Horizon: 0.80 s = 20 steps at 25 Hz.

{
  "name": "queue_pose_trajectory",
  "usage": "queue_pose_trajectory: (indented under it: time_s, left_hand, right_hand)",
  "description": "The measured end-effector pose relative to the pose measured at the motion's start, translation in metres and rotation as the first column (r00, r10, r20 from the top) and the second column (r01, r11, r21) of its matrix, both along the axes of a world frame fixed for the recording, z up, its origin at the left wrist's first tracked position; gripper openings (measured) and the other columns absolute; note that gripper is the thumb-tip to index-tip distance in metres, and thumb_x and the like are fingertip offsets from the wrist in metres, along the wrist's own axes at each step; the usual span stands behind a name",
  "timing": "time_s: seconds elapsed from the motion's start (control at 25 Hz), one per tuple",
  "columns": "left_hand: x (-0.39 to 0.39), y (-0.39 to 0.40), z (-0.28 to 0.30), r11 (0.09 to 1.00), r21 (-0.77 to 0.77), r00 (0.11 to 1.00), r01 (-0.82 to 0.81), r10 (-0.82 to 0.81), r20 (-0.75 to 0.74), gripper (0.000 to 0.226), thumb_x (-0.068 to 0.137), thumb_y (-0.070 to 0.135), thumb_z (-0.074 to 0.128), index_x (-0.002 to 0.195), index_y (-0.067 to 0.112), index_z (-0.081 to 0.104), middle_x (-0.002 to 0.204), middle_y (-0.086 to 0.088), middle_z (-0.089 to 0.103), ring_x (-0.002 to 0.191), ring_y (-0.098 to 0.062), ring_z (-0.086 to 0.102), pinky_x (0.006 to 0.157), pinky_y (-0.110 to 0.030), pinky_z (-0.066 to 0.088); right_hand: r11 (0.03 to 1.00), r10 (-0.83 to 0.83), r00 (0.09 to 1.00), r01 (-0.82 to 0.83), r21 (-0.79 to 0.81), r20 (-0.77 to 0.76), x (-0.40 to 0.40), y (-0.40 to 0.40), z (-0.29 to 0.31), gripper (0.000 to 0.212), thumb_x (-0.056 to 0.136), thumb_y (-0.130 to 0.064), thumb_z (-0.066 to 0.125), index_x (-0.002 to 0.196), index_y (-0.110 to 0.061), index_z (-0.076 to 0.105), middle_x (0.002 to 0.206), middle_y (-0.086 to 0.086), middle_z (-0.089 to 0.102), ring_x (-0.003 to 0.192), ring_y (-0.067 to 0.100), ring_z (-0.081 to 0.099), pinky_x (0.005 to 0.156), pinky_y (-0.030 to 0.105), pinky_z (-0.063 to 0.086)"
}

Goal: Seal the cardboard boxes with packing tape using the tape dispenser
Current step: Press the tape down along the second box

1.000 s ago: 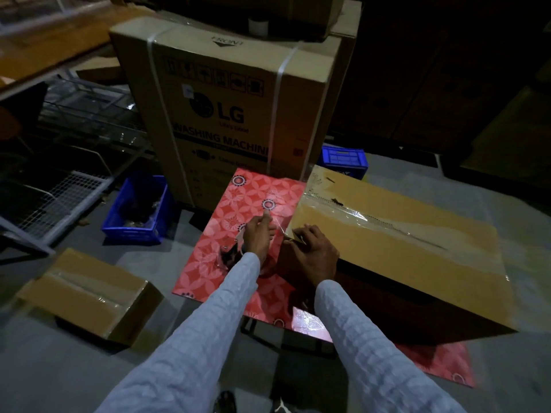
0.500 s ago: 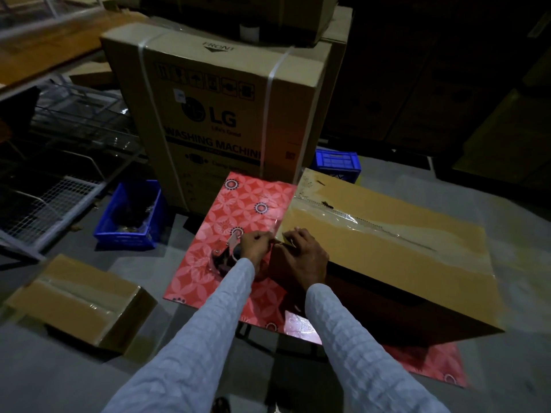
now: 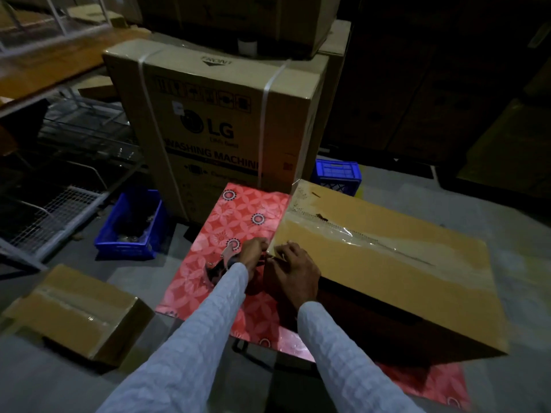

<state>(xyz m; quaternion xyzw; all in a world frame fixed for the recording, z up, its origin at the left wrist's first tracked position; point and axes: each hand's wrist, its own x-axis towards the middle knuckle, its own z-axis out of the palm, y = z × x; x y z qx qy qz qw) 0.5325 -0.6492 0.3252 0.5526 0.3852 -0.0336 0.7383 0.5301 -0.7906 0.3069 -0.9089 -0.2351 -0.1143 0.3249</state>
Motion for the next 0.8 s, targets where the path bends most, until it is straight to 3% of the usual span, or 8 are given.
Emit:
queue_pose_trajectory:
  time_s: [0.08, 0.2, 0.36, 0.48, 0.68, 0.8]
  left_hand:
    - [0.014, 0.002, 0.003, 1.000, -0.011, 0.999, -0.024, 0.024, 0.034, 0.022, 0.093, 0.017, 0.053, 0.082, 0.014, 0.072, 0.068, 0.001, 0.068, 0.062, -0.020, 0.056, 0.059, -0.025, 0.042]
    - [0.030, 0.006, 0.010, 0.999, 0.041, 0.999, 0.025, -0.027, 0.041, 0.027, 0.101, 0.032, 0.057, 0.084, 0.014, 0.069, 0.072, 0.001, 0.069, 0.063, -0.017, 0.059, 0.057, -0.024, 0.042]
    - [0.046, 0.008, 0.004, 0.991, 0.087, 0.995, 0.103, -0.104, 0.006, 0.024, 0.100, 0.026, 0.062, 0.098, 0.004, 0.071, 0.087, -0.014, 0.067, 0.071, -0.023, 0.059, 0.059, -0.028, 0.044]
    - [0.053, 0.015, -0.003, 0.996, 0.050, 0.997, 0.072, -0.073, 0.023, 0.018, 0.097, 0.017, 0.060, 0.082, 0.008, 0.067, 0.084, -0.016, 0.064, 0.075, -0.024, 0.058, 0.058, -0.029, 0.043]
    - [0.065, 0.015, -0.018, 0.988, 0.075, 0.988, 0.133, -0.138, 0.064, 0.045, 0.095, -0.001, 0.054, 0.053, 0.017, 0.058, 0.048, 0.006, 0.058, 0.046, -0.012, 0.051, 0.045, -0.018, 0.038]
    - [0.067, 0.018, -0.033, 0.971, 0.088, 0.968, 0.224, -0.232, 0.099, 0.039, 0.104, 0.009, 0.052, 0.066, 0.015, 0.056, 0.049, 0.008, 0.059, 0.043, -0.004, 0.052, 0.047, -0.021, 0.039]
  right_hand:
    - [1.000, 0.012, 0.999, -0.012, 0.009, 0.040, 0.000, -0.002, -0.001, 0.028, 0.080, -0.040, 0.077, 0.107, -0.029, 0.074, 0.124, -0.003, 0.070, 0.109, 0.021, 0.067, 0.082, 0.031, 0.055]
    - [0.999, 0.039, 0.997, -0.041, 0.019, 0.068, -0.001, -0.003, 0.000, 0.026, 0.085, -0.043, 0.071, 0.107, -0.029, 0.073, 0.123, -0.004, 0.070, 0.110, 0.020, 0.067, 0.080, 0.031, 0.055]
    - [0.999, 0.023, 0.998, -0.025, 0.041, 0.054, 0.005, -0.007, 0.001, 0.026, 0.085, -0.045, 0.070, 0.107, -0.032, 0.073, 0.126, -0.007, 0.070, 0.113, 0.018, 0.067, 0.080, 0.033, 0.059]
    - [0.999, 0.009, 0.997, -0.012, 0.039, 0.081, 0.008, -0.007, -0.001, 0.025, 0.084, -0.043, 0.073, 0.107, -0.032, 0.074, 0.128, -0.004, 0.070, 0.110, 0.019, 0.069, 0.080, 0.030, 0.057]
    - [0.999, -0.032, 0.996, 0.032, 0.006, 0.086, 0.007, -0.002, -0.004, 0.027, 0.082, -0.034, 0.079, 0.107, -0.026, 0.077, 0.127, 0.001, 0.072, 0.110, 0.020, 0.070, 0.086, 0.033, 0.058]
    - [0.999, -0.037, 0.998, 0.037, -0.003, 0.048, 0.003, -0.001, -0.002, 0.031, 0.080, -0.031, 0.076, 0.111, -0.027, 0.075, 0.130, -0.002, 0.070, 0.114, 0.019, 0.068, 0.086, 0.033, 0.058]
